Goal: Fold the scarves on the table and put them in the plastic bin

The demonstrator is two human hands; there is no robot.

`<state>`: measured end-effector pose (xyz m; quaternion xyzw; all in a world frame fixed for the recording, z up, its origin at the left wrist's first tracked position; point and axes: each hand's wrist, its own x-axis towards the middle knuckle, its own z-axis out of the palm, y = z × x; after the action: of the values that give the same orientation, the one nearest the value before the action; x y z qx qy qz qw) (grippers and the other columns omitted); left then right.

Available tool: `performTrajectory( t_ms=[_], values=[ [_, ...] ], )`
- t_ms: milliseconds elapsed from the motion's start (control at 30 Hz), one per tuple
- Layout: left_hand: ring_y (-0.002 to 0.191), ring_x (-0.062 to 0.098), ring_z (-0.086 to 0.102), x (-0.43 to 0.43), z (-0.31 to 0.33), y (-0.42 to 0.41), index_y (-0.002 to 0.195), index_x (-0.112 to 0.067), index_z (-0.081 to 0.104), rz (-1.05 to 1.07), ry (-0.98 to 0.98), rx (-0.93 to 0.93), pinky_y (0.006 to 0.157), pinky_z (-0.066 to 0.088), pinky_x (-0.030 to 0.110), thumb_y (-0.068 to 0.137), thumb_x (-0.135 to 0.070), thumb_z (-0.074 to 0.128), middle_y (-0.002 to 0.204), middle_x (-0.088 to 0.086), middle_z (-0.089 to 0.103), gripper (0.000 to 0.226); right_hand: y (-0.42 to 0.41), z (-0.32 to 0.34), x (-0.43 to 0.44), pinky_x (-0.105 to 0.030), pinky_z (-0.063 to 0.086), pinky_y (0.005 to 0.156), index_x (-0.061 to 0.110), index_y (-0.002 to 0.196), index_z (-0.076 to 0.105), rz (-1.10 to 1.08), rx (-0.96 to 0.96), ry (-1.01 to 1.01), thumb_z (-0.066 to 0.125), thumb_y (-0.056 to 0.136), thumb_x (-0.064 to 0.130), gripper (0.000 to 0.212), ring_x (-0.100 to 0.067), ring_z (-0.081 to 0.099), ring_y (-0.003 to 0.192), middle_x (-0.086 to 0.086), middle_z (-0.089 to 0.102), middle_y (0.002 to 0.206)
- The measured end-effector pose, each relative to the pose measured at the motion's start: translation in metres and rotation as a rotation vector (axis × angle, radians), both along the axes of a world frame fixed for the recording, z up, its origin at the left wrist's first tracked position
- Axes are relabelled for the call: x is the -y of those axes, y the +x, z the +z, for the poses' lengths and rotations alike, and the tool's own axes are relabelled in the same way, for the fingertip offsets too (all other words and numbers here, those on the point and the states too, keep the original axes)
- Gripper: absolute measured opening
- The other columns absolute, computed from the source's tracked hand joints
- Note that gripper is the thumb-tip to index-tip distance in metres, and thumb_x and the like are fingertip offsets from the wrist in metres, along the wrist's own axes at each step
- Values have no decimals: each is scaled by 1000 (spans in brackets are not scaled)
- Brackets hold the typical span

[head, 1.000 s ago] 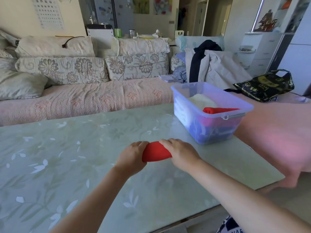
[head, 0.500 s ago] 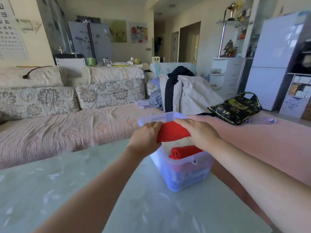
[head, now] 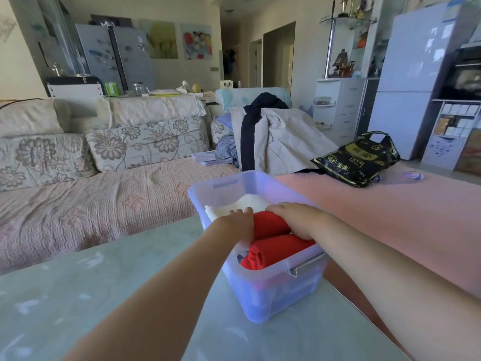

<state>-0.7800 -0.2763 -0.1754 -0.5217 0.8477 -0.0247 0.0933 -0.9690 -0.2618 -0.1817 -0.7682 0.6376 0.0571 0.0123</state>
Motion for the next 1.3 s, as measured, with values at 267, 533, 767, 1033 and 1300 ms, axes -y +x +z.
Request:
performTrajectory(
  t_ms=[267, 533, 767, 1033, 1300],
  values=[
    [123, 26, 51, -5, 19, 20, 141, -21, 50, -75, 128, -145, 102, 42, 34, 100, -14, 33, 138, 4, 54, 45, 13, 14, -4, -36, 30, 117, 38, 151, 38, -112, 344, 32, 31, 91, 7, 67, -21, 33, 145, 4, 32, 161],
    [122, 25, 52, -15, 15, 12, 146, -36, 40, -36, 184, -98, 103, 40, 37, 104, -25, 29, 140, -2, 51, 45, 15, -10, 0, -43, 19, 121, 36, 158, 13, -199, 282, 245, 23, 103, 32, 56, -24, 22, 150, -4, 18, 166],
    [125, 39, 39, -25, 6, 16, 124, -16, 47, 23, 146, -107, 101, 35, 53, 97, -36, 24, 138, 14, 44, 41, 20, -7, -1, -46, 27, 116, 26, 153, 33, -214, 321, 83, 24, 103, 43, 53, -31, 32, 142, -13, 29, 158],
    [149, 26, 13, -35, -5, 2, 157, -15, -3, 134, 158, 33, 117, 13, 45, 100, -42, 14, 164, 8, 3, 65, 19, -13, 0, -46, 15, 122, 29, 160, 9, -240, 352, 272, 29, 99, 63, 72, -22, 17, 152, 1, 14, 167],
    [116, 32, 51, -43, 5, 14, 134, -18, 45, 90, 108, -278, 86, 36, 40, 94, -45, 30, 125, 11, 57, 50, 22, 0, -17, -45, 23, 119, 30, 153, 33, -215, 476, 40, 30, 93, 68, 71, -22, 27, 148, 0, 26, 162]
  ],
)
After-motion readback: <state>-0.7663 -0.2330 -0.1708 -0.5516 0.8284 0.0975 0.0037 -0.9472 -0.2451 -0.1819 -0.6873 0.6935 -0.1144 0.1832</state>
